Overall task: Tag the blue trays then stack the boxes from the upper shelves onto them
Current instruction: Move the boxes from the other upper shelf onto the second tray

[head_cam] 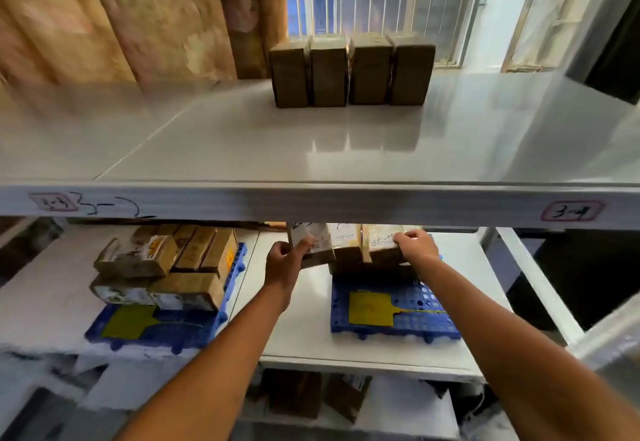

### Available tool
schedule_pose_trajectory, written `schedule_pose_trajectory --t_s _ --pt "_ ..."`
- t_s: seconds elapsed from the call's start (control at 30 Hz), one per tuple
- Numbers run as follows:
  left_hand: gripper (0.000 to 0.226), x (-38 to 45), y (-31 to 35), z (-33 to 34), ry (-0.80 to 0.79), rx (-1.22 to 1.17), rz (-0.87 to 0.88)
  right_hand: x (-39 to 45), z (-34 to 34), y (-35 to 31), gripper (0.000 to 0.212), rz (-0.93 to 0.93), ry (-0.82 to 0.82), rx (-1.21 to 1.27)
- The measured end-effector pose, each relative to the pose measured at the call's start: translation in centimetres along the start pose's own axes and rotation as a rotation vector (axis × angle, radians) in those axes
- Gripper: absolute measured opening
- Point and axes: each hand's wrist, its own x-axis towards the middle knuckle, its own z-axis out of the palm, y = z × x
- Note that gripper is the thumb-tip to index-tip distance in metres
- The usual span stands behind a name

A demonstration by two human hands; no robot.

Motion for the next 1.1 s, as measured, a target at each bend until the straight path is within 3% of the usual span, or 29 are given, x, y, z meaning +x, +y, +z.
schedule_pose_trajectory --t_s 0.23,0.4,0.47,0.57,0.63,0.7,0.77,0.87,0.97,1.1 --pt "0.049 2.6 0.5 2.1 -0.100 0.034 0.024 1.7 0.7 0.3 0.035 0.057 -0.046 0.024" --pt "0.052 1.8 1.3 4.7 -0.190 0.010 0.037 0.9 -0.7 0.4 0.031 -0.069 0.073 -0.141" --pt "0.054 1.2 1.8 6.1 -0.216 0.020 0.042 0.3 -1.3 0.3 0.037 -0.132 0.103 -0.048" --pt "0.055 -0.2 2.5 8.7 -0.250 0.069 0.072 -1.1 -2.0 -0.6 0.041 -0.153 -0.245 0.340" --pt "0.055 -1.4 2.8 10.6 -0.260 0.152 0.119 -2.1 -2.6 -0.7 0.049 -0.182 -0.387 0.370" --pt "0.054 -2.3 2.9 12.1 -0.301 0.243 0.155 -2.2 -3.4 -0.1 0.053 -0.194 -0.321 0.373" --pt "0.040 -2.5 2.7 12.6 -0.357 0.282 0.205 -1.4 -4.5 0.9 0.047 -0.164 -0.178 0.464" --pt "0.018 -1.0 2.1 11.1 -0.191 0.307 0.302 0.7 -6.7 3.2 0.050 -0.048 0.026 0.552" --pt "0.038 2.0 0.9 8.9 -0.049 0.355 0.254 2.7 -7.6 5.8 0.041 0.018 0.138 0.494" --pt "0.059 5.5 -0.6 8.0 -0.088 0.389 0.052 4.9 -6.5 7.4 0.035 0.045 0.178 0.403"
